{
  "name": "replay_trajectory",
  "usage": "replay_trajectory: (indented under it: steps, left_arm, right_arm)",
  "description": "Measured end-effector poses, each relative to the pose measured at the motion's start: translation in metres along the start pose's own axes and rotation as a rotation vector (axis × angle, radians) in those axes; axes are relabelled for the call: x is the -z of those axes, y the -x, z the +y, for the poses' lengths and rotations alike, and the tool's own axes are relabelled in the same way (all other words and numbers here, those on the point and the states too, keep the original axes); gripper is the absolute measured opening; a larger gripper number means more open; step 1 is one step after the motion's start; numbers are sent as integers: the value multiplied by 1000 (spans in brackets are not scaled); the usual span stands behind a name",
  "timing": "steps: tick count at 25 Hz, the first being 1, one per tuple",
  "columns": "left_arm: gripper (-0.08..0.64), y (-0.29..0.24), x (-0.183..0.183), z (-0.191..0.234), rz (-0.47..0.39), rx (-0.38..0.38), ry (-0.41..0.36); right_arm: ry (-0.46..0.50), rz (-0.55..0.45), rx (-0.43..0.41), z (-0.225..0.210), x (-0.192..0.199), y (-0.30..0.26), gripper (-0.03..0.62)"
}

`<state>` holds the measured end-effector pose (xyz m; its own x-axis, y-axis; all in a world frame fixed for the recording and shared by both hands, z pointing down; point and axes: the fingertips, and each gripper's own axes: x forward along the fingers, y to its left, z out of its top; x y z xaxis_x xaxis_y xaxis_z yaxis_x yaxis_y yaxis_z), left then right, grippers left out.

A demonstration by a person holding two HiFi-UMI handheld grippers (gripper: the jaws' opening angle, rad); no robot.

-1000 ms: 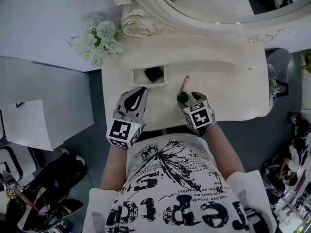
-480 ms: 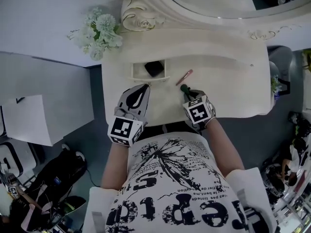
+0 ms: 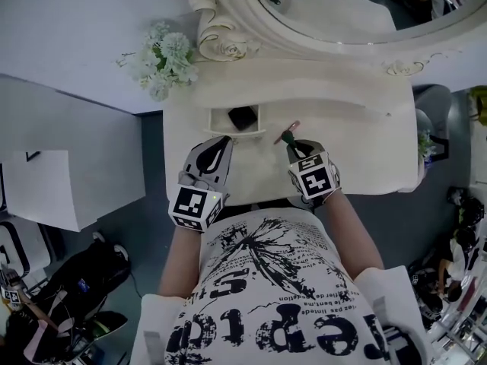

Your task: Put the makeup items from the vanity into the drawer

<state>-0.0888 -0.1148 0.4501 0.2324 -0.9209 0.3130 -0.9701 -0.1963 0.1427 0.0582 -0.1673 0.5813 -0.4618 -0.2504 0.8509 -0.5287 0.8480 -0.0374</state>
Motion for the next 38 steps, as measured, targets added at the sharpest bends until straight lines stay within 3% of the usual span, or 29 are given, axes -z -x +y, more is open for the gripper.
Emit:
replay_trajectory:
  steps: [6,13,20,25,28,31,38]
  left_arm:
    - [20,11,-13,18,-40,-48,1]
    - [21,31,-14,45,-60,-119,14]
    - [21,54,-3,72,-55,-188,38]
    - [21,66,2,83,-41,-226,56]
    - [21,68,3,87,-39,-233,60]
    - [21,65,1,85,-42,-221,57]
    - [21,50,0,75,-40,-173,45]
  right_arm:
    - [54,-73,-46,17,-55,4,48]
    - [144,-66,-110,55,-96,-21,49]
    - [215,-10,-168,87,-112,-51,49]
    - [196,-14,-187,96,-119,-57,57]
    - [157,-33,-194,96,-123,-58,189]
    - [130,-35,-195,94,-122,-57,233]
    - [81,-62,-167,80,-118,-46,242]
